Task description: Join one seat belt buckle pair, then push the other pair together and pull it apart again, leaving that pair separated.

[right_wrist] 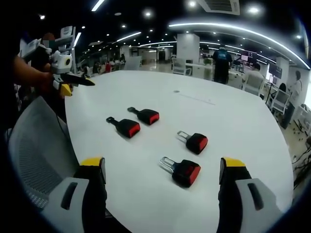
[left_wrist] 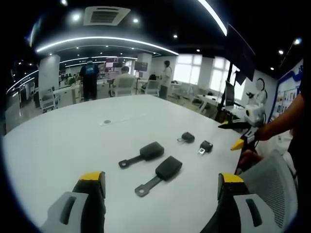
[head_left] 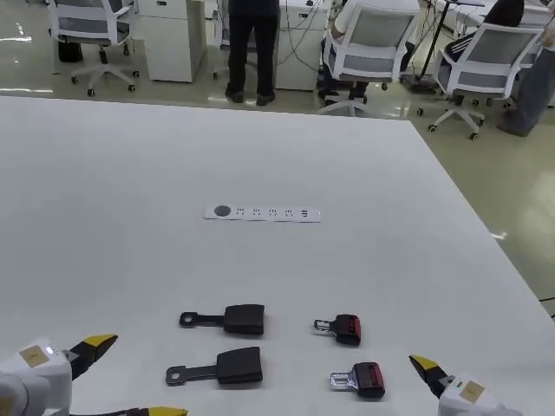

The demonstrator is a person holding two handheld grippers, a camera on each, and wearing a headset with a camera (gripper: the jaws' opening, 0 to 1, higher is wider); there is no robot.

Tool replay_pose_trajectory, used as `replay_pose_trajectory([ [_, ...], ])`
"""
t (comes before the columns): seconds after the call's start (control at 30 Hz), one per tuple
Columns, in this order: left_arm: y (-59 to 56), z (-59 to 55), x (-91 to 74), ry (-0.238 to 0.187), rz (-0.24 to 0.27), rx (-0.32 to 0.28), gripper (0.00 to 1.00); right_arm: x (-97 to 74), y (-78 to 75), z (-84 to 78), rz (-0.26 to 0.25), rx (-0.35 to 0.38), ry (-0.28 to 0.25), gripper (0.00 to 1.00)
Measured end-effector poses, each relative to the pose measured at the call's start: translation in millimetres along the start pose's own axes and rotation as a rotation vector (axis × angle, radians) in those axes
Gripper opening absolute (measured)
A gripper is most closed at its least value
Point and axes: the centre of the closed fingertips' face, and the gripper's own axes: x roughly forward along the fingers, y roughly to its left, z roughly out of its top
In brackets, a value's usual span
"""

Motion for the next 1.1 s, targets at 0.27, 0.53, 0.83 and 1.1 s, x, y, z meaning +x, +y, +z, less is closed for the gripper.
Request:
replay_pose_trajectory([
  [0.27, 1.8, -1.7, 0.3, 0.003, 0.001, 0.002, 0.98, -0.4, -2.0, -3.5, -0.003, 0.002, 0.003, 0.98],
  [0.53, 1.0, -2.2, 0.5, 0.005, -0.001, 0.001, 0.98, -1.6, -2.7, -5.0, -0.006, 0.004, 0.006, 0.98],
  [0.83, 0.8, -2.8, 0.6, 0.004, -0.001, 0.001, 0.98, -1.9, -2.1, -5.9, -0.005, 0.005, 0.01, 0.98],
  [1.1, 1.2, -6.2, 0.8, 0.01, -0.002, 0.0, 0.98, -2.4, -1.0, -7.5, 0.001, 0.009, 0.013, 0.97],
])
